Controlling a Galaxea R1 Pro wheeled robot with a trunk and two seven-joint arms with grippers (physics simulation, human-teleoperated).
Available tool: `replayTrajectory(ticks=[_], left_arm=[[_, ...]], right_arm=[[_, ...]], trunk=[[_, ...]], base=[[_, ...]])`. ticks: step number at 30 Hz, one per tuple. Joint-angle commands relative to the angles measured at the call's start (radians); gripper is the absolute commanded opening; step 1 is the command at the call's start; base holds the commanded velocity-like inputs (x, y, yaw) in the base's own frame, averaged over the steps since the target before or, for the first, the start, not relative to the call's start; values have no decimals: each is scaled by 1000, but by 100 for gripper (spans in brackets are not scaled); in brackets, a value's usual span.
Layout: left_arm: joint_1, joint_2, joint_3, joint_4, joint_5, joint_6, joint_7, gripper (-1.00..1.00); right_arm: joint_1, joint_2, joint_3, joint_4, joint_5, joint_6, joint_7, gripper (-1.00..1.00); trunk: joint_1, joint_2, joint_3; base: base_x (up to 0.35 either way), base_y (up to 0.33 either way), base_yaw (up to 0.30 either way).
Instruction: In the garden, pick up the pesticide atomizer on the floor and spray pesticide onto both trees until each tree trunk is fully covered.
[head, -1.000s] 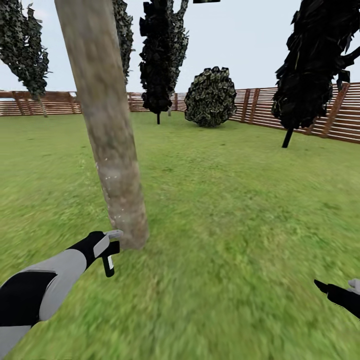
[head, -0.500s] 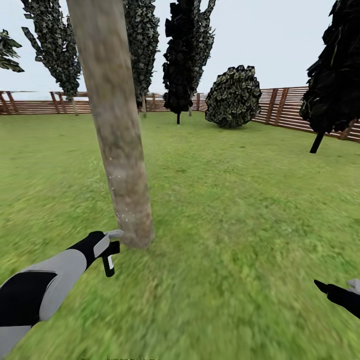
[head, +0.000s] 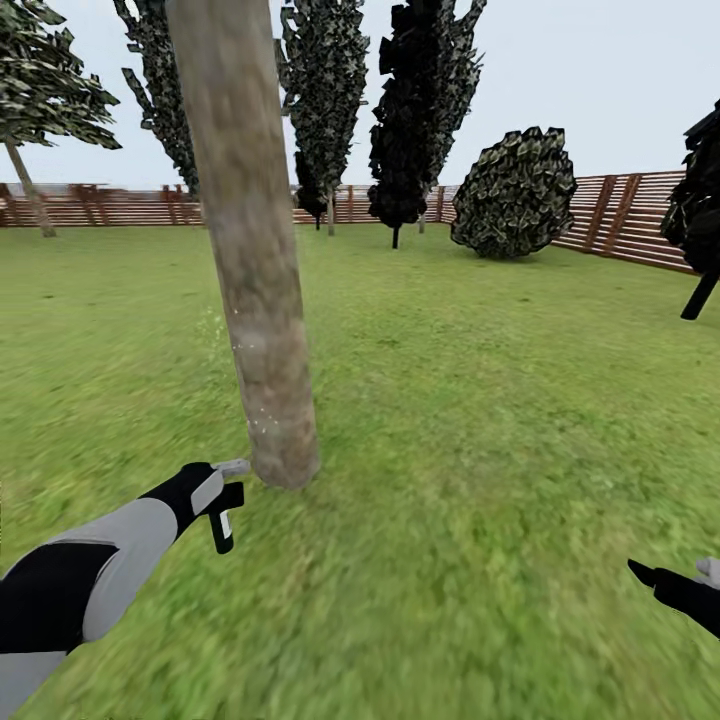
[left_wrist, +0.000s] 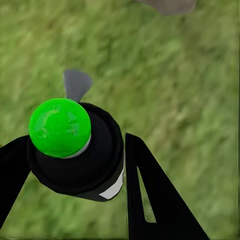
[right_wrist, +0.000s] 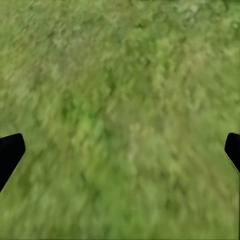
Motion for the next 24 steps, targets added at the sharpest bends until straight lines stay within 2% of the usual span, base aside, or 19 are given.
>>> replayTrajectory(ticks=[1,9,17,22,24], left_arm=[[0,0,0,0,0,-1,0,-100],[1,0,0,1,0,-18,0,-100],[0,0,0,1,0,-18,1,-100],[1,0,-1,-3,-3,-16,0,-100],[1,3,-1,-44,-6,-10,3,-100]], right_arm=[[0,0,0,0,0,0,0,100],[0,0,0,0,0,0,0,100],[0,0,0,0,0,0,0,100],[0,-1,0,0,0,0,0,100],[0,-1,0,0,0,0,0,100]], trunk=[[0,0,0],[0,0,0],[0,0,0],[0,0,0],[0,0,0]], base=[[50,-325,80],[155,-305,34],[165,-291,198],[26,-58,18],[3,-6,2]])
